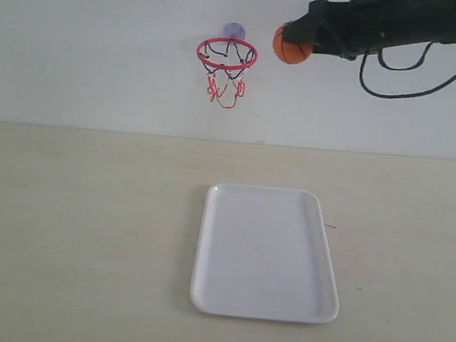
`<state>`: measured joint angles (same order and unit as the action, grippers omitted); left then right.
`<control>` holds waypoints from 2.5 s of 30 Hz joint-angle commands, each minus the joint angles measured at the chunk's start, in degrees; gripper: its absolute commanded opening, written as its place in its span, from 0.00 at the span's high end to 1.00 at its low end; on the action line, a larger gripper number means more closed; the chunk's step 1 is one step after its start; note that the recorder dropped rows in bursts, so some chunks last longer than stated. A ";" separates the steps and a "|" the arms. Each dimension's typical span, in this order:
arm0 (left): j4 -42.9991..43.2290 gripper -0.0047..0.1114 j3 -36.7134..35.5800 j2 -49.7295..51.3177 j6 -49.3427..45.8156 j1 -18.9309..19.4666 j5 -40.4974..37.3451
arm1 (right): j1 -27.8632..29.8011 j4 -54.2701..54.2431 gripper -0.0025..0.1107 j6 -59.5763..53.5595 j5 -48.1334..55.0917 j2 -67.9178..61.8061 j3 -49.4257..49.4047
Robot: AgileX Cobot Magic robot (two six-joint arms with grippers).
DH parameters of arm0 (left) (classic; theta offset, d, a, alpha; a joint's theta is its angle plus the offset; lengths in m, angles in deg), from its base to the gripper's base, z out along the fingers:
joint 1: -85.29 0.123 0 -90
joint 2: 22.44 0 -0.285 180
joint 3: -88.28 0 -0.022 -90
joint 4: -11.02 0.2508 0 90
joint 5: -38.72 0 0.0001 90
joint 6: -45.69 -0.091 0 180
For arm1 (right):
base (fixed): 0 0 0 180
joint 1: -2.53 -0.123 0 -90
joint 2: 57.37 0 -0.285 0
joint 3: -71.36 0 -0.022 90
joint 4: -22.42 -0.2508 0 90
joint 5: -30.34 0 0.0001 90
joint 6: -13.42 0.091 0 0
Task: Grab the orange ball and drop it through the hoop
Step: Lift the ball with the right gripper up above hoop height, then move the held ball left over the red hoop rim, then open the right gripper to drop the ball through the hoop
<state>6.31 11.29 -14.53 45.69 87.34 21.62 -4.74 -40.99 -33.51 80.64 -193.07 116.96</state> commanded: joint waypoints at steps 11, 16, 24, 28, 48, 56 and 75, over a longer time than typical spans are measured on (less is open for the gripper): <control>-0.20 0.92 -0.23 -0.11 0.39 0.15 0.45 | -7.29 -1.88 0.98 -8.35 -13.54 -8.48 9.81; -0.20 0.92 -0.23 -0.11 0.39 0.15 0.45 | -7.29 -11.14 0.98 -17.98 -15.01 -9.91 9.90; -0.20 0.92 -0.23 -0.11 0.39 0.15 0.45 | -7.56 -19.38 0.98 -23.62 -18.49 -10.47 9.90; -0.20 0.92 -0.23 -0.11 0.39 0.15 0.45 | -8.41 -20.03 0.98 -25.60 -20.45 -11.63 9.90; -0.20 0.92 -0.23 -0.11 0.39 0.15 0.45 | -9.51 -23.01 0.98 -28.56 -22.78 -15.58 15.28; -0.20 0.92 -0.23 -0.11 0.39 0.15 0.45 | -11.01 -20.73 0.98 -28.56 -24.84 -15.58 15.28; -0.20 0.92 -0.23 -0.11 0.39 0.15 0.45 | -11.03 -15.59 0.39 -12.73 -27.19 -15.58 15.28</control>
<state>6.31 11.29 -14.53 45.69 87.34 21.62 -16.10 -58.70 -50.50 54.11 -208.74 131.76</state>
